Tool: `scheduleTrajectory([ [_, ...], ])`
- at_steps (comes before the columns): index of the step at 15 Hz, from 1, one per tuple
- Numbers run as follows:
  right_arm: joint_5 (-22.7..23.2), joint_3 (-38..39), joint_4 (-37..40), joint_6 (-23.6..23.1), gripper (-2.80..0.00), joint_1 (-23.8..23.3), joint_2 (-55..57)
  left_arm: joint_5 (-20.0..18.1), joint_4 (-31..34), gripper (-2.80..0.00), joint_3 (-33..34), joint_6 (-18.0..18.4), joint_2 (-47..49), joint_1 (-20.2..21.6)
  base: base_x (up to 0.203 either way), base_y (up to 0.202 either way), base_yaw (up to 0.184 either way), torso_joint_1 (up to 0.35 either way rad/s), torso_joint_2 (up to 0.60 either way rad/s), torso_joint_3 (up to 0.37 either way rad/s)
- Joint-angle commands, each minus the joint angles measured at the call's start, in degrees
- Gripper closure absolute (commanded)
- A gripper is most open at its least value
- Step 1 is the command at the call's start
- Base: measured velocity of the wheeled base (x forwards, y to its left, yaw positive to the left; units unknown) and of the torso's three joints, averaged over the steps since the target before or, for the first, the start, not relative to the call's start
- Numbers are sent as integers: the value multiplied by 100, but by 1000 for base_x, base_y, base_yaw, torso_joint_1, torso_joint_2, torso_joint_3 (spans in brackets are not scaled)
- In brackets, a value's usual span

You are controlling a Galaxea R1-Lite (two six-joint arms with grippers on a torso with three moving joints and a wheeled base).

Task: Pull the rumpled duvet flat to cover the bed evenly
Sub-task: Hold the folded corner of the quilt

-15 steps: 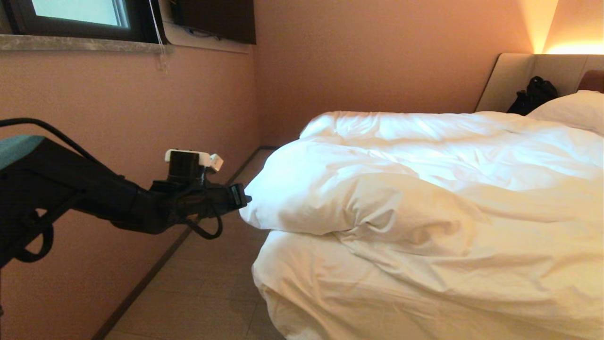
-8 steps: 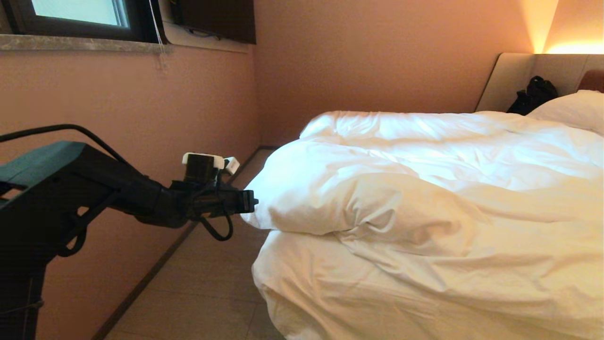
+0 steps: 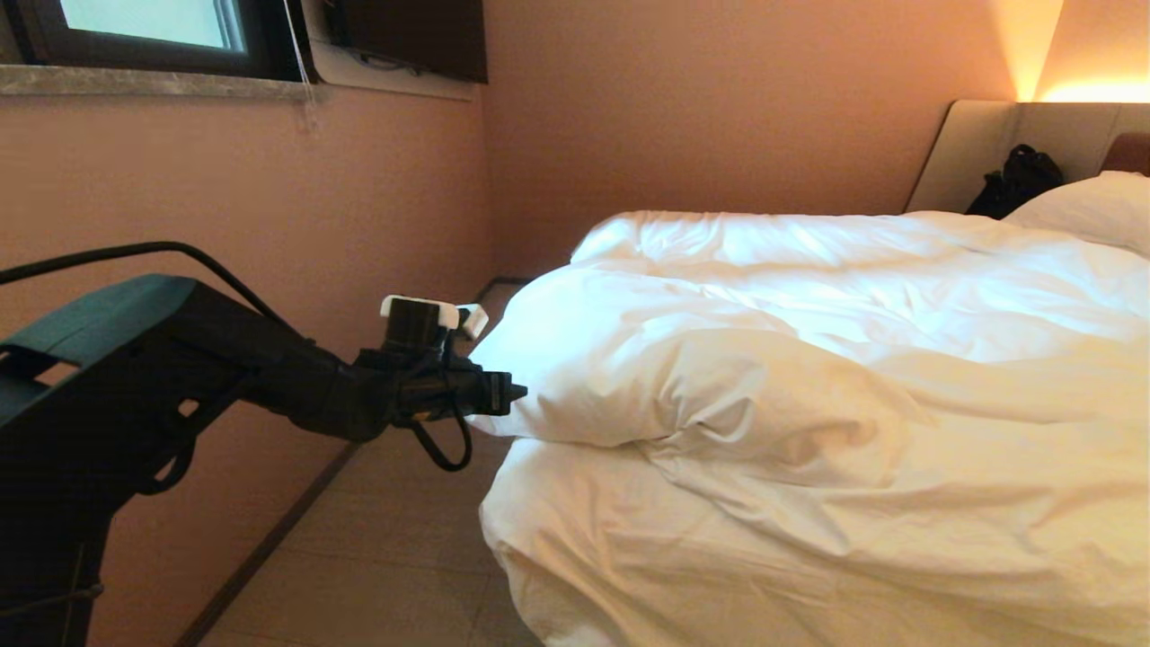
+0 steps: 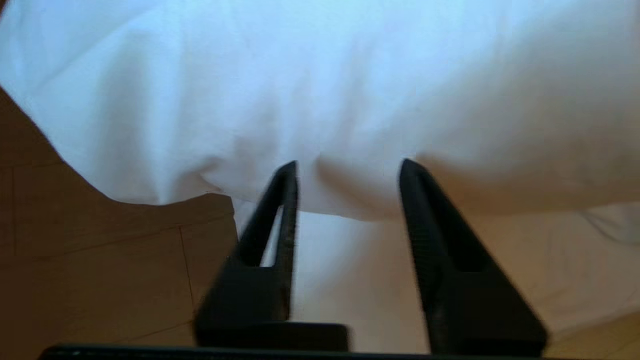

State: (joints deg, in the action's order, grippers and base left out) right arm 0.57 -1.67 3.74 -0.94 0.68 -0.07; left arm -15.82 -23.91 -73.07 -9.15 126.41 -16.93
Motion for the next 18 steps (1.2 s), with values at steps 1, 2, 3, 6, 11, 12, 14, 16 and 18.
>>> scheduleTrajectory([
  [1, -5, 0, 4, -3, 0, 2, 7, -13, -209, -280, 246, 34, -110, -57, 0, 0, 0, 0, 0, 0],
  [2, 4, 0, 4, -3, 0, 2, 7, -16, -454, -280, 479, 60, -169, -92, 0, 0, 0, 0, 0, 0],
  [3, -1, 0, 4, -3, 0, 2, 7, -14, -718, -280, 681, 104, -239, -143, 0, 0, 0, 0, 0, 0],
  [6, -4, 0, 4, -11, 0, 2, 7, -21, -933, -280, 880, 838, -266, -214, 0, 0, 0, 0, 0, 0],
  [11, -4, 0, 4, -3, 0, 2, 7, 8, -958, -280, 917, 1045, -127, -302, 0, 0, 0, 0, 0, 0],
  [12, 4, 0, 4, -3, 0, 2, 7, 17, -964, -280, 909, 1183, -64, -302, 0, 0, 0, 0, 0, 0],
  [14, 4, 0, 4, -4, 0, 2, 7, 44, -985, -280, 921, 1826, 17, -302, 0, 0, 0, 0, 0, 0],
  [16, 3, 0, 4, -11, 0, 2, 7, 115, -1175, -280, 912, 2179, 110, -306, 0, 0, 0, 0, 0, 0],
  [18, 4, 0, 4, -11, 0, 2, 7, 533, -1733, -280, 971, 2535, 345, -384, 0, 0, 0, 0, 0, 0],
])
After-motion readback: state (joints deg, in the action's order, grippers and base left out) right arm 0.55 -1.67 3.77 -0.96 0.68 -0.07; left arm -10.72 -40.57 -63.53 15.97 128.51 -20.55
